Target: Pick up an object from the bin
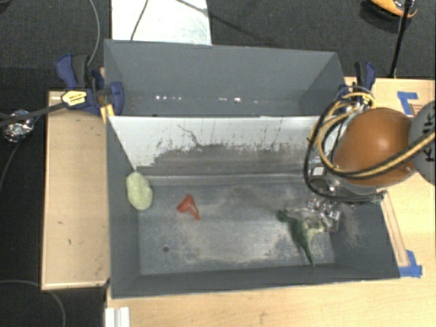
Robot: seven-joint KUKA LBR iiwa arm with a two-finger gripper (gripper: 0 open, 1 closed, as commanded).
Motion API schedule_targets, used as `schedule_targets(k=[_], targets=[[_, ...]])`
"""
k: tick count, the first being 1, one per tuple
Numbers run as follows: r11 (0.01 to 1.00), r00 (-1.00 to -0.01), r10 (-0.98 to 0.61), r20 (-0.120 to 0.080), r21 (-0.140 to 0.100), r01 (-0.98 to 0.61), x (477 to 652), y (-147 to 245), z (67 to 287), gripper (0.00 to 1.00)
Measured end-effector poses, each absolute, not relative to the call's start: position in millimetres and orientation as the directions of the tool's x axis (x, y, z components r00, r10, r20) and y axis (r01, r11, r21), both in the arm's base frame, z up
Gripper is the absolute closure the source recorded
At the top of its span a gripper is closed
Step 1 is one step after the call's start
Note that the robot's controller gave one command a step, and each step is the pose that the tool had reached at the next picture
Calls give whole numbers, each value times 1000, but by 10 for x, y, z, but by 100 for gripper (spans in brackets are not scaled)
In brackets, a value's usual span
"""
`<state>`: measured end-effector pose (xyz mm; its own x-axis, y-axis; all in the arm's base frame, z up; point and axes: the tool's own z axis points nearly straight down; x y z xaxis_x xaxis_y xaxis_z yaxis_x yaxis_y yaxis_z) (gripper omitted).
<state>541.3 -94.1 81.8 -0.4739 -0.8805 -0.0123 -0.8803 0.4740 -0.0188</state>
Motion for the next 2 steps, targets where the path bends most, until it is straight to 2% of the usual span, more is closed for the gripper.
schedule_targets(k=[1, 2], targets=[[420, -420, -907, -8, -19, -907, 5405, -962, 917, 100], [426, -426, -905, -9, -18, -905, 5401, -961, 979, 100]])
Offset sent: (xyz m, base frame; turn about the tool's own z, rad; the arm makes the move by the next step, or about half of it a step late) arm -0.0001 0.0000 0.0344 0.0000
